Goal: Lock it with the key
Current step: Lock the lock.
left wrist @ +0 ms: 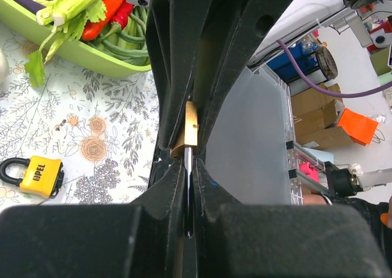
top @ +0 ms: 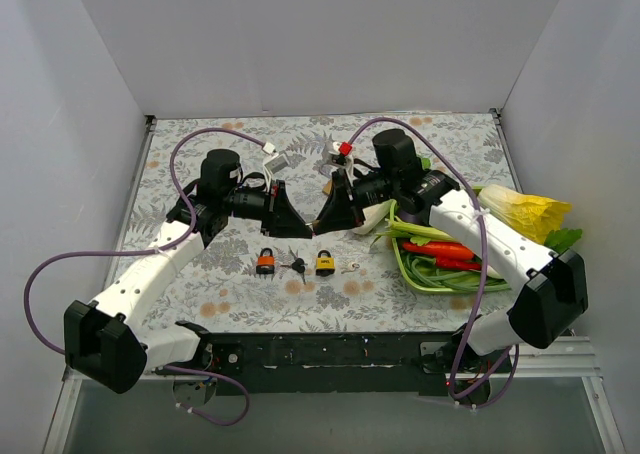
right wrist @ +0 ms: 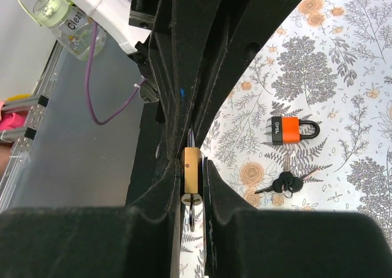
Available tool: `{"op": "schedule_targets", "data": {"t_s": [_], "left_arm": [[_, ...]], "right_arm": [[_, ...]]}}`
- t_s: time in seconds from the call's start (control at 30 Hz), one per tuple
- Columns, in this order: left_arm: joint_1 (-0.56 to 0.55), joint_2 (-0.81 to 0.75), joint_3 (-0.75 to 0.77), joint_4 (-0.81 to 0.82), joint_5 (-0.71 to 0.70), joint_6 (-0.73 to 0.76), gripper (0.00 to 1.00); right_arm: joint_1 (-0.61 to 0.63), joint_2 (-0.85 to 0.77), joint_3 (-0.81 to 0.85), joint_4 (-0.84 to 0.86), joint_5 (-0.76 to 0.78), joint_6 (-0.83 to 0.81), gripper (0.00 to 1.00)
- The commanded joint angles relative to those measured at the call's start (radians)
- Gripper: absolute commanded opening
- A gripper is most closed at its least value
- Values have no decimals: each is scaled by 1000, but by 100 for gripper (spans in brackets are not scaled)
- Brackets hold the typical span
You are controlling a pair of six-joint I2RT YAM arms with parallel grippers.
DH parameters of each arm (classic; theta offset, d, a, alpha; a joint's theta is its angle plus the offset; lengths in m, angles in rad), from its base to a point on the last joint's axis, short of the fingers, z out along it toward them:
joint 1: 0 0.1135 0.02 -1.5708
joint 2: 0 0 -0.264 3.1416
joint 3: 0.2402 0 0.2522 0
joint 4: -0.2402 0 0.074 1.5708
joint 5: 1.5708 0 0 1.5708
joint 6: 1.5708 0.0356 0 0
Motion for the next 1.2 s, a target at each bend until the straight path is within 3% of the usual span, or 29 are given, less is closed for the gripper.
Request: {"op": "schedule_targets", "data": {"t_s": [0.0, 0.1, 0.27, 0.87, 1.17], "left_arm": [[-64, -5, 87, 113, -122, 201, 0], [-63, -20, 127, -76, -145, 382, 0], [-55, -35, 148, -243, -180, 499, 0], [38, -28, 144, -337, -126, 571, 0], [45, -21, 168, -415, -154, 716, 0]], "right_arm": [[127, 45, 41, 72, -51, 27, 1], [82, 27, 46, -41, -37, -78, 1], [28, 16, 71, -207, -5, -218, 1], [-25, -26, 81, -328, 53, -329, 1], [-33, 5, 110, -409, 41, -372, 1]]}}
